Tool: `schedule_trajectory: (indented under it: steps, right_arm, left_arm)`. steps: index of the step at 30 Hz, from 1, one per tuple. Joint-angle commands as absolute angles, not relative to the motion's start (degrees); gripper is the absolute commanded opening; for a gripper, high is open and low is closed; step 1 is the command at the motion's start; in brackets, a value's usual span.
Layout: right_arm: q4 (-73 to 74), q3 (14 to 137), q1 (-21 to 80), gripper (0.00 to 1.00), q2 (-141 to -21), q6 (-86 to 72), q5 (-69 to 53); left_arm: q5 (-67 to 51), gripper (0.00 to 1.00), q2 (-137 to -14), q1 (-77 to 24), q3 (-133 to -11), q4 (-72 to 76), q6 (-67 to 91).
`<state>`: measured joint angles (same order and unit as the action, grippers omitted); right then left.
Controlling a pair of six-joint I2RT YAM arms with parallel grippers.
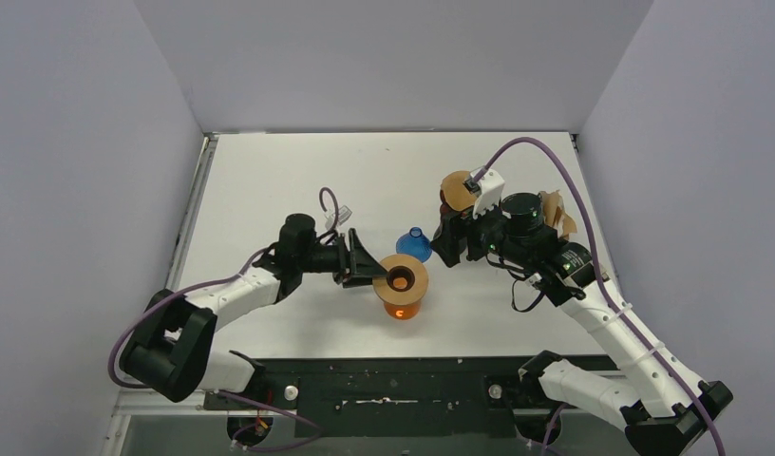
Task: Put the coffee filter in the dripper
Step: Place the dripper holder onto the coffee server, then pick up the coffee dripper from the center of the board.
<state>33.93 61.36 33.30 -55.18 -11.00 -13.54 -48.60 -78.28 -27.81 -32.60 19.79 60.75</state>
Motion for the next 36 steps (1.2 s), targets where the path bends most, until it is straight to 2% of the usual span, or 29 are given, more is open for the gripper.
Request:
schedule_trajectory:
  steps: [1,6,12,23,36]
  right_arm:
    - [32.3,62.7,33.0,0.84,-54.3,-10.1,-12.2]
    - [32.9,63.1,32.9,0.84,-52.7,-9.3,-8.7]
    - [33.8,64.1,32.9,0.85,-49.5,-9.5,-2.5]
    - [33.4,61.8,32.9,0.85,-42.9,-11.9,5.8]
    - [34.4,57.6,33.0,0.87,-35.2,-13.5,7.0]
  left_arm:
    - [-46.6,0.55,-75.7,-27.8,-39.1,8.7,52.8]
    - [-38.9,0.57,-75.8,-27.5,-47.4,-9.0,42.2]
    - [-29.3,0.57,-77.5,-27.5,-57.0,-20.0,35.1]
    - [-21.0,0.57,-89.4,-29.9,-75.1,-27.0,29.7]
    - [-11.8,0.52,-107.6,-35.6,-92.1,-31.8,25.6]
